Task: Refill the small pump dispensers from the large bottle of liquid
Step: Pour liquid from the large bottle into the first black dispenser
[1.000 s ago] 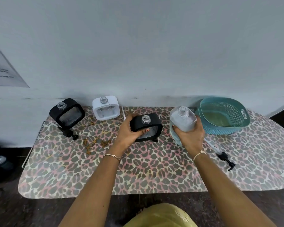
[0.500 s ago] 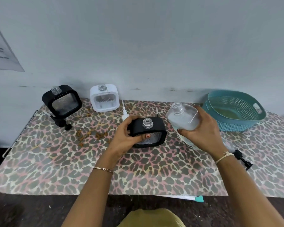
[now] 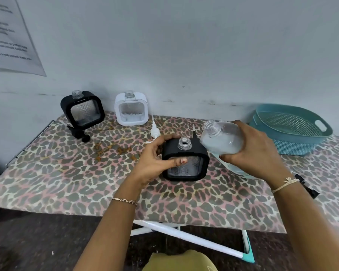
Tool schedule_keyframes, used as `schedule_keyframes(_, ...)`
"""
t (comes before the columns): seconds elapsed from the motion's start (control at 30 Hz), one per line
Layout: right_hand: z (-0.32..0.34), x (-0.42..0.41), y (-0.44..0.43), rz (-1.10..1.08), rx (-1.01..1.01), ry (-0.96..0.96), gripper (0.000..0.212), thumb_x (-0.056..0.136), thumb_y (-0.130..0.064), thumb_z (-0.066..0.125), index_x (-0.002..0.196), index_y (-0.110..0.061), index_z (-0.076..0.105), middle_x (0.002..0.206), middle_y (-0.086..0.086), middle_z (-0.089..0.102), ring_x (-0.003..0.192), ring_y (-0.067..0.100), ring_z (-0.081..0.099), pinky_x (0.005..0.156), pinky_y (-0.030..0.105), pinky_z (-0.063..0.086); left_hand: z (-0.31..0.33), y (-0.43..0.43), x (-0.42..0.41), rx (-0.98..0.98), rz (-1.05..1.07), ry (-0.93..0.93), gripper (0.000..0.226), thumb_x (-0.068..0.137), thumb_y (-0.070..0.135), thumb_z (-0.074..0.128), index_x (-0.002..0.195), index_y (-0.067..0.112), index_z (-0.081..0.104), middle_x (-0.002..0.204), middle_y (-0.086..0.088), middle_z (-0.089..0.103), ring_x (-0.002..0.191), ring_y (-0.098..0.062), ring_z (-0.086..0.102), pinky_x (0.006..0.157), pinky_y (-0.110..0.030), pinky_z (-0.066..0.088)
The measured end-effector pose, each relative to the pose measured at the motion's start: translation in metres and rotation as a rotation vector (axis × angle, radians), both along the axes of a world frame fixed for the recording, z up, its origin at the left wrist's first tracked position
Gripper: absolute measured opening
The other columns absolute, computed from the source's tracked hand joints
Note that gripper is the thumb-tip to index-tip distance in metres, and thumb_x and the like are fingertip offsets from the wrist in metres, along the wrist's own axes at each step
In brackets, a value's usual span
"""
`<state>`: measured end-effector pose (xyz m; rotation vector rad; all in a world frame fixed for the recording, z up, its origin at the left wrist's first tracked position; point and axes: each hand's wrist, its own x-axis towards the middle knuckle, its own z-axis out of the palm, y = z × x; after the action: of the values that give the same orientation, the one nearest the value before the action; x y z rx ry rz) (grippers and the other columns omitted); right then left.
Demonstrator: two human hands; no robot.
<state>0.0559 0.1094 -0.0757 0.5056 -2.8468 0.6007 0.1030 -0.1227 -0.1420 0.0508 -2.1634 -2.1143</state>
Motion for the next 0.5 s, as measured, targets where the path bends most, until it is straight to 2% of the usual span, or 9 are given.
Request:
schedule_keyframes(0.1,-0.003,0.004,0.001,-0.002,0.03,0.032,0.075,0.066,-0.034,0.079,0.133,-0.026,0.046,0.119,0.004,0.063,0.105,0.03,0.059,0.075,0.033,0.042,-0.003,0.003,0.004,0.005,0.011,0.02,0.063,0.06,0.008,0.085,0.119,0.018,0.062,0.115,0.0,0.066,0.108,-0.012,0.062,0.091,-0.032,0.053)
schedule_keyframes(0.23,0.0,0.012,0.002,-0.027,0.08,0.062,0.072,0.067,-0.028,0.076,0.132,-0.028,0.045,0.116,0.003,0.063,0.104,0.03,0.058,0.07,0.032,0.037,-0.004,0.008,0.006,0.015,0.011,0.044,0.062,0.066,0.0,0.082,0.122,0.014,0.059,0.115,0.0,0.065,0.101,-0.002,0.063,0.085,-0.021,0.053)
schedule_keyframes(0.4,0.007,0.019,0.003,-0.02,0.128,0.072,0.068,0.067,-0.023,0.075,0.128,-0.03,0.045,0.11,0.001,0.063,0.099,0.028,0.058,0.068,0.031,0.038,-0.015,0.012,0.004,0.064,0.008,0.063,0.068,0.062,-0.004,0.081,0.119,0.023,0.056,0.115,0.002,0.063,0.105,-0.001,0.062,0.087,-0.02,0.052)
schedule_keyframes(0.5,0.01,0.02,0.003,-0.024,0.155,0.069,0.069,0.067,-0.023,0.074,0.129,-0.031,0.045,0.109,0.002,0.064,0.098,0.029,0.058,0.067,0.031,0.038,-0.022,0.013,0.004,0.079,-0.011,0.08,0.075,0.061,-0.011,0.08,0.124,0.019,0.054,0.118,0.001,0.063,0.109,-0.004,0.061,0.087,-0.021,0.052)
